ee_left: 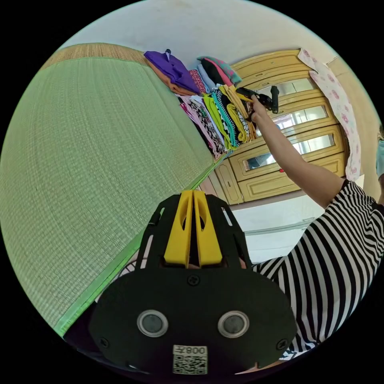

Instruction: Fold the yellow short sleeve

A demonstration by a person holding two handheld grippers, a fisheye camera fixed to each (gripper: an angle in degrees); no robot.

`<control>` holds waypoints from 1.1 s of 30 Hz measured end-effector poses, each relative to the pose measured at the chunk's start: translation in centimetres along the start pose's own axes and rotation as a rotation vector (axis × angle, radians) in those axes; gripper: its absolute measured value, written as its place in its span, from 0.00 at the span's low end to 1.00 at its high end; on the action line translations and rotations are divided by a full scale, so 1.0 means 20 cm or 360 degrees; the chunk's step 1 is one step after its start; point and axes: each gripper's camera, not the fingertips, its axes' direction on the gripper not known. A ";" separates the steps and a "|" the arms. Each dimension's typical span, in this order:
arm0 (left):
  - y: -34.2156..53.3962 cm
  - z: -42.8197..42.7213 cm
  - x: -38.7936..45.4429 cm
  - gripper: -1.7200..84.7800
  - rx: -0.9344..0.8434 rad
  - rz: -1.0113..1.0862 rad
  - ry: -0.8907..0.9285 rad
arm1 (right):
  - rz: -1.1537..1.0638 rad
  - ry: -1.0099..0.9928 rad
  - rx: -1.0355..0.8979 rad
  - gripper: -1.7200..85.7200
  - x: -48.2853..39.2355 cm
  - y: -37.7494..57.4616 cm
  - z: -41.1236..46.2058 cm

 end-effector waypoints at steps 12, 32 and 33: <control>0.11 -0.08 -0.03 0.02 0.0022 -0.0074 0.0089 | 0.0060 -0.0257 0.0189 0.03 0.64 0.09 -0.19; 0.08 -0.16 0.26 0.04 0.0170 0.0148 0.0388 | -0.0282 -0.1609 0.0589 0.02 1.47 1.05 -1.12; 0.07 -0.15 0.26 0.04 0.0177 0.0143 0.0410 | -0.0273 -0.1674 0.0594 0.02 1.54 1.09 -1.14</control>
